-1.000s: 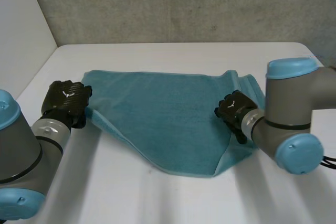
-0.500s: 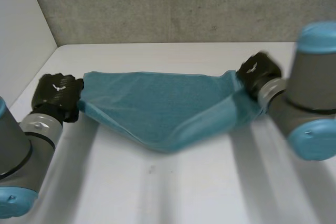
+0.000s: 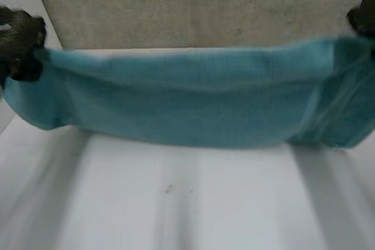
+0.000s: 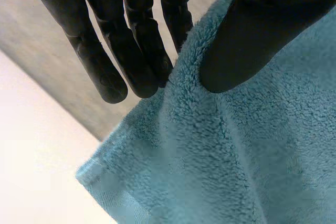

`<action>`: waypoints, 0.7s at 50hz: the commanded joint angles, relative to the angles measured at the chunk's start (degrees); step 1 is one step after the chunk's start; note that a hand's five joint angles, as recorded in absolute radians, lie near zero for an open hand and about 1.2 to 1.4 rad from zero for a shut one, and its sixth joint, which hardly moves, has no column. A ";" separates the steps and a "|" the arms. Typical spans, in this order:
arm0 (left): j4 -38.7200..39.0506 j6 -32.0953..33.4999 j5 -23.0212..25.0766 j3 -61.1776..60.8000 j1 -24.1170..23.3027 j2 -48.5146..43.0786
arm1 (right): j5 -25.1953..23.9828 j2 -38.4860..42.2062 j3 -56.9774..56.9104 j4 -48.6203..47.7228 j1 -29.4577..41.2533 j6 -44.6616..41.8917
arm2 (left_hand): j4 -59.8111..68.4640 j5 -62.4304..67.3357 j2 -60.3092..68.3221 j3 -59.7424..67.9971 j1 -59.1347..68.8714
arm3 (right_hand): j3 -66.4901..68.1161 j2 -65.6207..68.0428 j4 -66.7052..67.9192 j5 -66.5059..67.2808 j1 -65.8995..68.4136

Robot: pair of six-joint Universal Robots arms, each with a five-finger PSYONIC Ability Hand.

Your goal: Fold the laundry

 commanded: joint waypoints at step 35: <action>23.79 12.84 -1.46 22.39 -0.68 -28.33 | 6.55 18.38 -2.62 -42.89 4.61 6.44 | 11.49 15.14 11.32 11.65 16.87 | 12.28 12.55 11.69 14.37 24.02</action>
